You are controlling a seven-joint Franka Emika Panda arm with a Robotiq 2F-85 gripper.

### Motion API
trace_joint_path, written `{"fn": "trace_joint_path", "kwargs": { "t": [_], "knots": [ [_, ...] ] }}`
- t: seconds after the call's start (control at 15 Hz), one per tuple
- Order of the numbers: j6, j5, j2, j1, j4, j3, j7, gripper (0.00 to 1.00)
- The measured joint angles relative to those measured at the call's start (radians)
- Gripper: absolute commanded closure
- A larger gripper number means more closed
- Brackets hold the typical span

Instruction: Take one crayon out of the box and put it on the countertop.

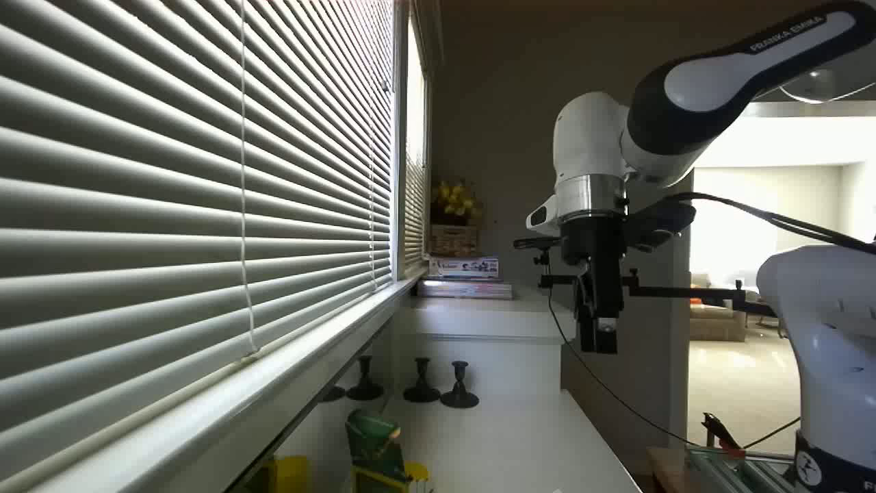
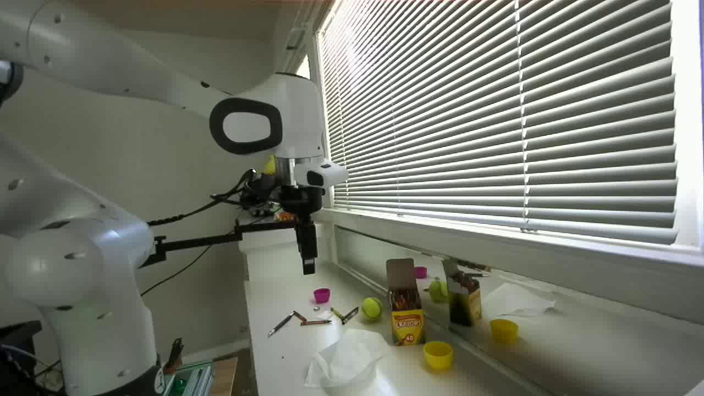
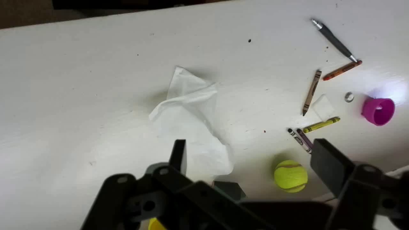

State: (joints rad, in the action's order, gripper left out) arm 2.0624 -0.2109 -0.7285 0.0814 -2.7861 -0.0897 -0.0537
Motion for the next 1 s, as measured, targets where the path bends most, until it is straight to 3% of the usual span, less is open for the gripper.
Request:
{"fn": "trace_joint_path", "kwargs": {
  "t": [0.6, 1.0],
  "knots": [
    [0.001, 0.0, 0.005, -0.002, -0.001, 0.003, 0.0, 0.0],
    [0.222, 0.0, 0.125, -0.011, 0.002, 0.052, 0.015, 0.0]
  ]
}}
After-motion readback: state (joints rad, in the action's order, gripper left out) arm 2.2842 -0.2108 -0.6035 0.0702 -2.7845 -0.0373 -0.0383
